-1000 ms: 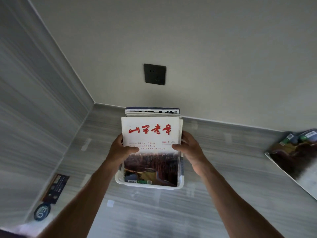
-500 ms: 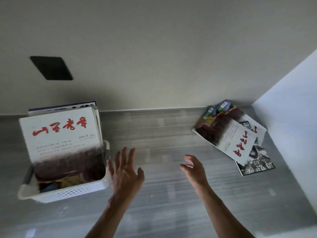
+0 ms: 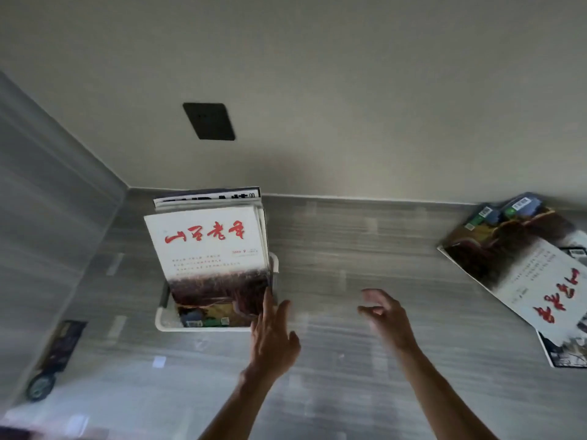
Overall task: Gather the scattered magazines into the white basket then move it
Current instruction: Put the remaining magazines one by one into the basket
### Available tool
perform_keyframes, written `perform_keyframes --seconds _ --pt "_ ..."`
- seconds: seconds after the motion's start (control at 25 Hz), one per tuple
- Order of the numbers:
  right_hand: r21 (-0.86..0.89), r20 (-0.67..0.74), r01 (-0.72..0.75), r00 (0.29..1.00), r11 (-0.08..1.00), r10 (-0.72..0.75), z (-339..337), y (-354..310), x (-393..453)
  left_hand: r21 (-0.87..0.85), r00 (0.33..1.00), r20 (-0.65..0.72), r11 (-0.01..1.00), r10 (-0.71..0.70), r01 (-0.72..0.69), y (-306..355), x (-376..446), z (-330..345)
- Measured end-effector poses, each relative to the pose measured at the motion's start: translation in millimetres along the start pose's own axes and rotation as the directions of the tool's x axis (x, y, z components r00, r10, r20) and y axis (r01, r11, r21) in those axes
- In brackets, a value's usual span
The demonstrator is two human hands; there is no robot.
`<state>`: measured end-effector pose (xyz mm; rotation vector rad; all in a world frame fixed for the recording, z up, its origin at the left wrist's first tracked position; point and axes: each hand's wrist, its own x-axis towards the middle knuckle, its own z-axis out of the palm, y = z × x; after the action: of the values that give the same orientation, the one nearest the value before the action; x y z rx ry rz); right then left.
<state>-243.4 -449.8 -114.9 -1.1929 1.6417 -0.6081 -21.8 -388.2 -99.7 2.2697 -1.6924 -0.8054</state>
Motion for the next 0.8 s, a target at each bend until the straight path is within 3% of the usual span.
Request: perform_keyframes --seconds 0.12,0.24,0.36,0.56,0.64,0.8 --pt "-0.066 0.200 0.170 0.968 0.983 -0.154 46.9 -39.4 -11.4 0.022 0.988 -0.096 0.992 0.124 -0.123 -28.1 -0.9 -16.6" --pt "-0.118 0.347 0.289 0.908 0.950 -0.234 93.9 -69.6 -26.5 0.028 0.978 -0.065 0.980 0.199 -0.198 -52.2 -4.0 -29.5" --pt "-0.185 0.297 0.299 0.925 0.936 -0.237 123.5 -83.5 -30.9 -0.085 0.975 -0.032 0.971 0.222 -0.224 -60.9 -6.0 -33.7" --pt "-0.306 0.339 0.236 0.932 0.922 -0.126 145.2 -83.2 -31.3 -0.052 0.965 -0.045 0.964 0.257 -0.259 -62.8 -7.4 -34.8" --pt "-0.328 0.315 0.246 0.939 0.912 -0.140 149.6 -82.4 -29.3 -0.086 0.962 -0.018 0.958 0.274 -0.274 -62.7 -6.5 -37.9" --pt "-0.349 0.270 0.323 0.933 0.880 -0.236 153.4 -76.1 -27.7 -0.101 0.957 -0.104 0.954 0.270 -0.281 -67.3 -5.7 -50.3"
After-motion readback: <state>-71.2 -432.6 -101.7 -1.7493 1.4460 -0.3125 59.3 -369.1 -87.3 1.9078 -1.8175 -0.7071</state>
